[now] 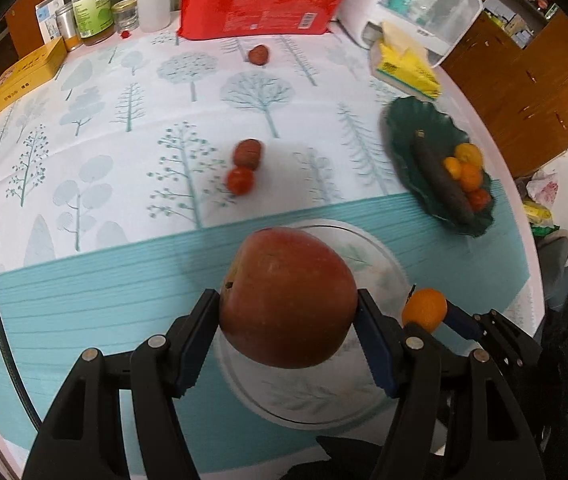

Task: Organize fruits
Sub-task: 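Carry the apple in the left tool while the right tool carries the orange to the plate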

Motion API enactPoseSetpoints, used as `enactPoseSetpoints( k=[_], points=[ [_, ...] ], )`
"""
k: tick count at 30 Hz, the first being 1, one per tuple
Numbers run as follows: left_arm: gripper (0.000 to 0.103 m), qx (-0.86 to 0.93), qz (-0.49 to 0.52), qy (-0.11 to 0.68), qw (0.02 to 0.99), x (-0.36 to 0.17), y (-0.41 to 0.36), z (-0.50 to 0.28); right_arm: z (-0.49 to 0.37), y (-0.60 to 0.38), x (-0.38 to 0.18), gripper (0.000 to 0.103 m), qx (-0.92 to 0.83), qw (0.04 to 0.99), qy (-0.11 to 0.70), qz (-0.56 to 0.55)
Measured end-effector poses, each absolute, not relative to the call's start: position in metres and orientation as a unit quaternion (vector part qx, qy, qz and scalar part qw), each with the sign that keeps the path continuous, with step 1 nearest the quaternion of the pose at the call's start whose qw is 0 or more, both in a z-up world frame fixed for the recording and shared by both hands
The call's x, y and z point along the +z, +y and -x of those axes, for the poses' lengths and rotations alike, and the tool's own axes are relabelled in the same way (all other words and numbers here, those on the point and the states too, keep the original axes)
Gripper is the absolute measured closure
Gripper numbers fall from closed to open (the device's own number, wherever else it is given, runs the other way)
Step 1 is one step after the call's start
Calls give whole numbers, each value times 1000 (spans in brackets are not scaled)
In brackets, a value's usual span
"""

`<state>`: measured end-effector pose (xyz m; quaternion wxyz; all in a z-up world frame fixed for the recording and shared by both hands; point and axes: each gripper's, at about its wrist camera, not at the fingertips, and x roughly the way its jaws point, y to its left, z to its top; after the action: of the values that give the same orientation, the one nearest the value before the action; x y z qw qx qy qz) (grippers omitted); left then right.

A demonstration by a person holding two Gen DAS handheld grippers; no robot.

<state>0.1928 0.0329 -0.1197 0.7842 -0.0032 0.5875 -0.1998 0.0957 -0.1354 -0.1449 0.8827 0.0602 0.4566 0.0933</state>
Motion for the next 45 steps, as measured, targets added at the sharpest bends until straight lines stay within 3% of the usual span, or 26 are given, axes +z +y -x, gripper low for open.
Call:
enactPoseSetpoints(
  k=[22,45],
  points=[
    [37,-191,37,573,796,-88,-99,-169,-74,-347,-112,65,25,880,468,-74],
    [37,-189,0,546,816,-65,-224,-257,-189,-434,-98,64,84,896,435,-7]
  ],
)
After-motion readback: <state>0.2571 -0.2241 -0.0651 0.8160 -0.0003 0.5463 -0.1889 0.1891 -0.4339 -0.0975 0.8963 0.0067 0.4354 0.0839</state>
